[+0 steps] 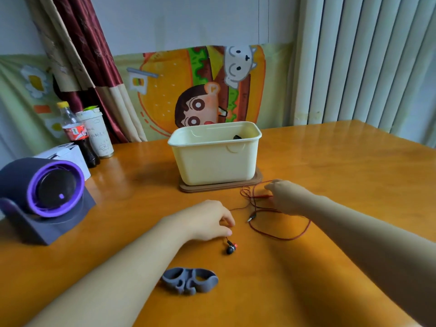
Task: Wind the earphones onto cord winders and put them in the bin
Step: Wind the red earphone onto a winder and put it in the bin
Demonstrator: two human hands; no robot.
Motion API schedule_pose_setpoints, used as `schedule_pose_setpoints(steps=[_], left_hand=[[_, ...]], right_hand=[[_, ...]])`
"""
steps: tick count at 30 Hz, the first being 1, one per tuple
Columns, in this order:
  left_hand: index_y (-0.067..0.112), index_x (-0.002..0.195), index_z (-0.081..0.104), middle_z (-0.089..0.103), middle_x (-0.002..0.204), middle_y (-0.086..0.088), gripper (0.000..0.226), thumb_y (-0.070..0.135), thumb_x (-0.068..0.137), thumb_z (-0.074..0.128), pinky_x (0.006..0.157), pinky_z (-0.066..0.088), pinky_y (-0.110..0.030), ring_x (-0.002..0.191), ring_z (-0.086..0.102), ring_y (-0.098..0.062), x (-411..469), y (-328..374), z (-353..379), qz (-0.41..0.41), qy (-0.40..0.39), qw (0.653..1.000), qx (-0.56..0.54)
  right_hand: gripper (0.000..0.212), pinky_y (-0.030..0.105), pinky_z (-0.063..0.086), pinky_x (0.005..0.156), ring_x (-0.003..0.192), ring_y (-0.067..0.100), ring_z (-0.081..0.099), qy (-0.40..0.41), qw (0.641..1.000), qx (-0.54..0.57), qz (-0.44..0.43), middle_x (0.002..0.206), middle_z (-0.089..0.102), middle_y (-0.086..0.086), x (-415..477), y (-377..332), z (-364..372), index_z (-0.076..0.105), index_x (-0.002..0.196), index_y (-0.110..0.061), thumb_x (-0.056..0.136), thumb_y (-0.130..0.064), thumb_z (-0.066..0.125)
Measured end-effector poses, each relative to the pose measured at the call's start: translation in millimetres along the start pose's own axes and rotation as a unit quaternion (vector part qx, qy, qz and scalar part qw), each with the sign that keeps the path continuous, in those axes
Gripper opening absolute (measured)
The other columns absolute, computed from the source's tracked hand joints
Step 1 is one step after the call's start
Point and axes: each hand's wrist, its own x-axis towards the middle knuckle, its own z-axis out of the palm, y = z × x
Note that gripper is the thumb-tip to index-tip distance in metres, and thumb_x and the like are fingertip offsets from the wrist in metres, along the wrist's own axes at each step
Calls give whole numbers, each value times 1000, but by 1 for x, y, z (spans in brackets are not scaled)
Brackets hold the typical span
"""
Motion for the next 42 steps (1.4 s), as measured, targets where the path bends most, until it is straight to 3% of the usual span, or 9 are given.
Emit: schedule_pose_setpoints(steps=[7, 10, 16, 19, 22, 28, 32, 38, 42], left_hand=[[29, 132, 57, 53, 133, 5, 38, 40, 96, 56, 95, 40, -24, 119, 50, -12, -11, -17, -6, -52, 35, 998, -3], [30, 138, 49, 49, 138, 10, 45, 33, 95, 60, 100, 37, -23, 124, 46, -8, -15, -18, -28, -30, 213, 972, -91], [27, 138, 46, 58, 129, 12, 49, 19, 93, 64, 103, 37, -23, 124, 49, -2, -7, 16, -81, 104, 330, 866, -361], [24, 108, 62, 70, 88, 8, 20, 10, 98, 53, 89, 46, -22, 95, 67, -10, -4, 23, -95, 88, 363, 821, -431], [19, 100, 65, 62, 67, 7, 21, 10, 98, 47, 77, 47, -23, 75, 64, -12, -10, 11, -106, 2, 443, 773, -455], [13, 93, 64, 45, 49, 6, 24, 2, 99, 43, 73, 53, -29, 52, 46, -8, -26, -31, -122, -21, 479, 578, -660], [11, 94, 64, 35, 43, 10, 23, 5, 100, 43, 46, 30, -20, 40, 29, -4, -44, -59, -121, -38, 478, 627, -614], [9, 86, 63, 33, 44, 11, 26, 1, 98, 42, 39, 20, -19, 39, 25, -3, -53, -76, -110, -32, 445, 686, -575], [10, 86, 65, 41, 46, 10, 24, 4, 98, 45, 41, 21, -19, 40, 29, -4, -50, -64, -111, -19, 427, 716, -552]], right_hand=[[18, 33, 56, 81, 93, 20, 63, 45, 995, 91, -7, 103, 65, 1, 8, -8, -17, 63, 108, -19, 96, -25, 52], [11, 25, 55, 71, 83, 15, 64, 92, 968, 220, -75, 89, 63, -2, -4, -23, -58, 56, 104, -16, 98, -20, 47], [12, 9, 38, 53, 62, 1, 50, 230, 918, 257, -194, 74, 56, -14, -30, -52, -136, 64, 99, -18, 95, -24, 55], [11, 10, 40, 53, 62, 3, 52, 249, 913, 244, -212, 73, 57, -16, -35, -53, -160, 69, 98, -16, 89, -20, 64], [14, 8, 37, 49, 60, 3, 48, 303, 919, 201, -154, 72, 55, -15, -33, -41, -169, 69, 100, -13, 87, -15, 65], [33, 25, 40, 53, 59, 15, 49, 344, 855, 388, 27, 69, 58, 2, -19, -12, -157, 70, 103, -7, 98, -32, 49], [31, 25, 39, 54, 64, 15, 52, 355, 816, 434, 141, 73, 61, 3, -19, 12, -132, 69, 105, -8, 94, -34, 54], [8, 45, 50, 87, 82, 20, 60, 222, 921, 249, 201, 85, 67, -1, -17, 26, -99, 62, 75, -29, 83, -28, 63], [44, 38, 44, 102, 119, 23, 51, 9, 978, 171, 124, 130, 55, 5, -22, 5, -101, 56, 125, -20, 83, -22, 70]])
